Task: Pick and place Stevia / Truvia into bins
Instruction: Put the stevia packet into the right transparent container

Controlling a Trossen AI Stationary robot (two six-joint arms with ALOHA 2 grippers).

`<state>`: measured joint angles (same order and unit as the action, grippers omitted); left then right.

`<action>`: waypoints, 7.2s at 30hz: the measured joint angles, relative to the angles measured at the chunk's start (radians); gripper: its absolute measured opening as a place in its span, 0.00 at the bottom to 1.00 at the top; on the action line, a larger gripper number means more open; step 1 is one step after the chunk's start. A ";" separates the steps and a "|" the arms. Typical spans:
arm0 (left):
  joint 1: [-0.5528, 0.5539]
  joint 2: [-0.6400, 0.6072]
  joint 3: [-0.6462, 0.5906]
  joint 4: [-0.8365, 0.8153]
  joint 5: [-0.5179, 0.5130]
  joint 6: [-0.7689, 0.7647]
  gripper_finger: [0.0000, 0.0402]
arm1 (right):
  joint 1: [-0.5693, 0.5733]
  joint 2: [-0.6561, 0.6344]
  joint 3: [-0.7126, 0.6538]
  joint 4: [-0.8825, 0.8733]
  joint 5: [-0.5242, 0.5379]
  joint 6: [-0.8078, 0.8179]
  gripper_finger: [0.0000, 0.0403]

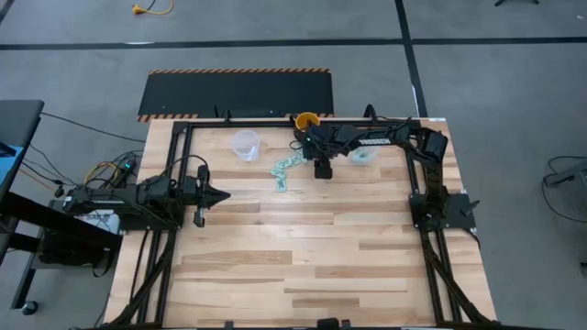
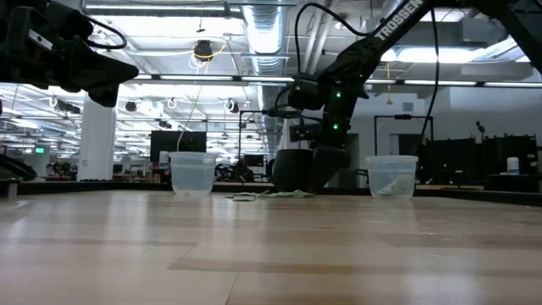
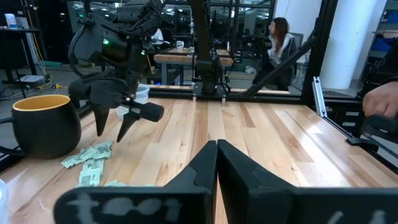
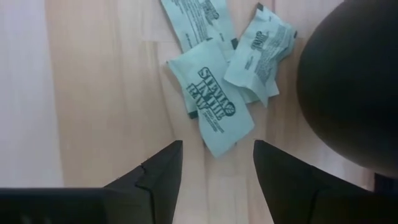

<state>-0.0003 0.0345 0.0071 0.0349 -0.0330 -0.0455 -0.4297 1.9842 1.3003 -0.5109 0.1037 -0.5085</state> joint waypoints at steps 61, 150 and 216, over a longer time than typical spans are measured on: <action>0.000 0.000 0.000 0.000 0.000 0.000 0.00 | -0.010 0.000 -0.062 0.123 -0.026 0.002 0.43; 0.000 0.000 0.000 0.000 0.000 0.001 0.00 | 0.273 -0.401 -0.433 0.698 0.068 0.632 0.31; 0.000 0.000 0.000 0.000 0.001 0.000 0.00 | 0.227 -0.037 -0.262 0.560 0.341 1.087 0.34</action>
<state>-0.0002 0.0349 0.0074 0.0349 -0.0322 -0.0454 -0.2025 1.9469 1.0385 0.0494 0.4446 0.5782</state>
